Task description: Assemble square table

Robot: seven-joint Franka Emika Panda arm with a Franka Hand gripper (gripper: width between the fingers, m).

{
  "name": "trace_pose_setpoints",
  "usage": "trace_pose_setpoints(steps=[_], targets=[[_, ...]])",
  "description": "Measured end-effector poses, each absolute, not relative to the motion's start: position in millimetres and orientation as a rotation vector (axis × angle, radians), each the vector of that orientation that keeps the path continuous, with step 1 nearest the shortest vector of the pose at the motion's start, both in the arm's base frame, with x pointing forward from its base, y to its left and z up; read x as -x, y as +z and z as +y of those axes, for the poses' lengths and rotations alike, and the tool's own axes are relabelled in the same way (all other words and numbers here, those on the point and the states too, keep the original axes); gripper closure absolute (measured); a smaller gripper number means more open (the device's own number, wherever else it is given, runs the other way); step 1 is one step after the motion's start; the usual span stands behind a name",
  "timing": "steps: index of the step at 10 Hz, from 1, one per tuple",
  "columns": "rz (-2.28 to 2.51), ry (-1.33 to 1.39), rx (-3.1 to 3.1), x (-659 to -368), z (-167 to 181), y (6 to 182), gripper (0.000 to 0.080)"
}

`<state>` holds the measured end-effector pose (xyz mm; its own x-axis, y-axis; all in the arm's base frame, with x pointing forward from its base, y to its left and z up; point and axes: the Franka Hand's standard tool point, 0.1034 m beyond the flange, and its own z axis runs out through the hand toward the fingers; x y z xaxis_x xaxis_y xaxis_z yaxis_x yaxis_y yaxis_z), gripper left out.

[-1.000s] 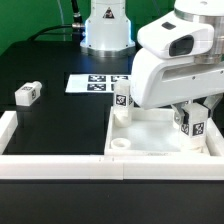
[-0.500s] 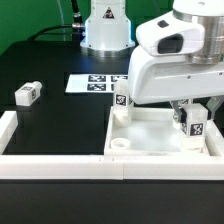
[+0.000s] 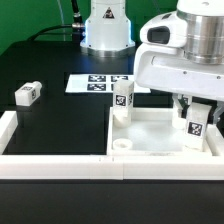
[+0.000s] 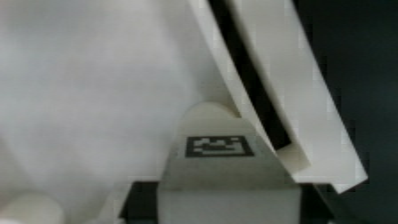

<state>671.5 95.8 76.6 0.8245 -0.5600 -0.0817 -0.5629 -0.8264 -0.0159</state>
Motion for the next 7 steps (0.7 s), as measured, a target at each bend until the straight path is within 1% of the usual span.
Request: trace_pose_setpoints(steps=[7], targets=[[1.711,0.151,2.585,-671.2,101.1,74.9,0.0509]])
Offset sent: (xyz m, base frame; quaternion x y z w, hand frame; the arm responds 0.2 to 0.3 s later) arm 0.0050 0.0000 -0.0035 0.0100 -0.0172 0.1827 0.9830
